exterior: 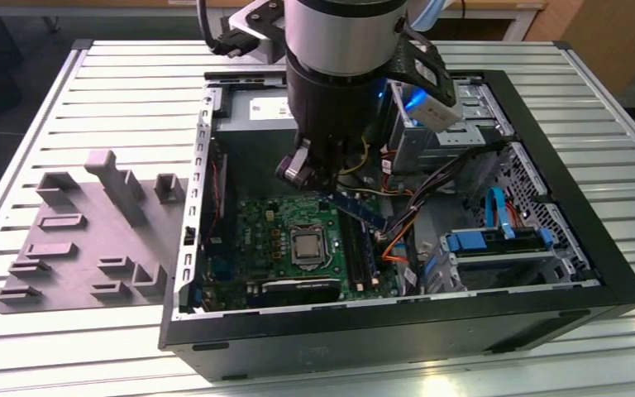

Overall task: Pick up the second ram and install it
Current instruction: 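Insert the second ram into the second slot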

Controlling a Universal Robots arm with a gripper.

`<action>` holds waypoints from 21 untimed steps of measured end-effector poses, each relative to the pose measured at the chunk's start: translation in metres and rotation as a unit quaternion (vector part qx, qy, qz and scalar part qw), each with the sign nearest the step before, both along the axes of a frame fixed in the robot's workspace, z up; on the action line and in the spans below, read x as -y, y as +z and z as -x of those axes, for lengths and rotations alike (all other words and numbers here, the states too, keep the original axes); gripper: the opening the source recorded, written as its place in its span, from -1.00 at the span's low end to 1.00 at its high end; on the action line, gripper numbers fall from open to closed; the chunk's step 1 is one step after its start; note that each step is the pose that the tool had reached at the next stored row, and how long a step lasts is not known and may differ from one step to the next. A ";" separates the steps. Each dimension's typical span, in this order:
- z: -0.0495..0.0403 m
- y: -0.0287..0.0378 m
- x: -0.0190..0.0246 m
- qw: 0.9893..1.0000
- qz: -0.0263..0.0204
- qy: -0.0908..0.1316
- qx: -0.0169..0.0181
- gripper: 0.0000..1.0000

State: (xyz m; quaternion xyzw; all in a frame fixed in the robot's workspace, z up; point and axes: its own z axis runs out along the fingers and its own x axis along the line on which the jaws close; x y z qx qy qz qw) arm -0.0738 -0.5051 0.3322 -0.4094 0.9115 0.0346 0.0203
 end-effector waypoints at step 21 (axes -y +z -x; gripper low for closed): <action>0.0000 -0.0004 0.0000 0.987 0.000 -0.164 0.000 -0.77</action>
